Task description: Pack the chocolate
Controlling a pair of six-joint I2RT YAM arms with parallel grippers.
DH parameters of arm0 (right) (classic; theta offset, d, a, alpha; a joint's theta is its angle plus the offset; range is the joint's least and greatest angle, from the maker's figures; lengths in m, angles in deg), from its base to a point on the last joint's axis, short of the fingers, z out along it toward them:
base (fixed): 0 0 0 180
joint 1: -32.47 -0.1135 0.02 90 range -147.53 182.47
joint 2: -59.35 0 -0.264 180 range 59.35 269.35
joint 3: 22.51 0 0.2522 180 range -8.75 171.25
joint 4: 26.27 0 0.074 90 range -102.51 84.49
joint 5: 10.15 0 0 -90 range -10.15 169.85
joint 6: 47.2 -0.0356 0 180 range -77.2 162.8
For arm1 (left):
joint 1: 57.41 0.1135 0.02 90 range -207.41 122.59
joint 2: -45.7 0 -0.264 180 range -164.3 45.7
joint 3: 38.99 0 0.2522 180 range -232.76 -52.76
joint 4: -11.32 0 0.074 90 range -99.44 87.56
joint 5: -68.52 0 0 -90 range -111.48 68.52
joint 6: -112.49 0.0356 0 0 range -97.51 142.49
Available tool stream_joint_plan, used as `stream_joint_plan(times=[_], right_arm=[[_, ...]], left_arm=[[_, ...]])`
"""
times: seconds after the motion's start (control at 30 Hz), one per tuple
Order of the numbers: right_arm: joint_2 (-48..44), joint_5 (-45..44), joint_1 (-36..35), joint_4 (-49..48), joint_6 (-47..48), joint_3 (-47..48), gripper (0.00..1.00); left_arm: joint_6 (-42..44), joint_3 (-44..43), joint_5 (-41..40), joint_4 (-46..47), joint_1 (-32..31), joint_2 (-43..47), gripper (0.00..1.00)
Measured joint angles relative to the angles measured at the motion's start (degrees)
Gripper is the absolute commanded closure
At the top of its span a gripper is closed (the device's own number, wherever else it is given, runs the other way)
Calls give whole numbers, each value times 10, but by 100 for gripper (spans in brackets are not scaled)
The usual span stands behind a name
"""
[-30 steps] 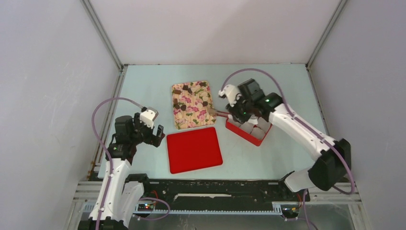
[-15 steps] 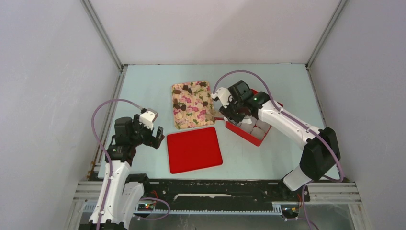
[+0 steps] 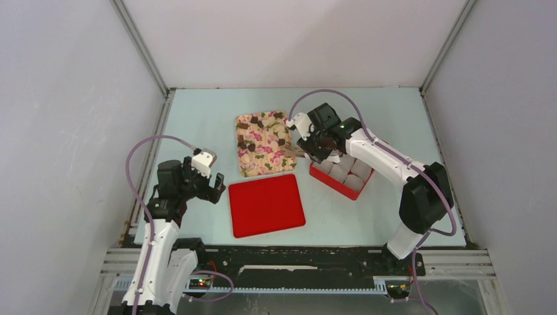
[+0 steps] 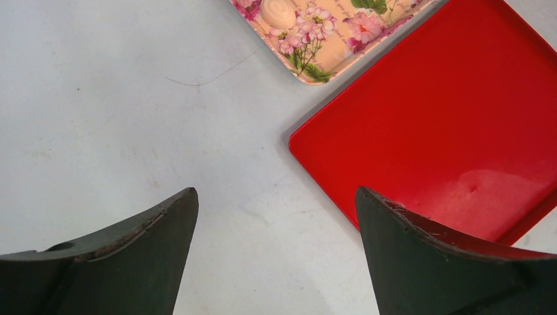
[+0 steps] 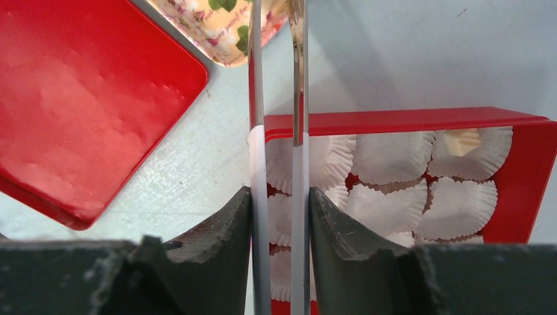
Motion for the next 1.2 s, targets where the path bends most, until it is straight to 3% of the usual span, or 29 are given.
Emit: stream_joint_plan(times=[0.17, 0.57, 0.93, 1.2], right_arm=[[0, -16, -10, 10, 1, 1, 76], [-72, -46, -25, 25, 12, -2, 84], [-98, -40, -14, 25, 16, -15, 68], [-57, -34, -19, 24, 15, -15, 66]], left_arm=[[0, 0, 3, 0, 0, 0, 7], [0, 0, 7, 0, 0, 0, 7], [0, 0, 9, 0, 0, 0, 7], [0, 0, 10, 0, 0, 0, 7]])
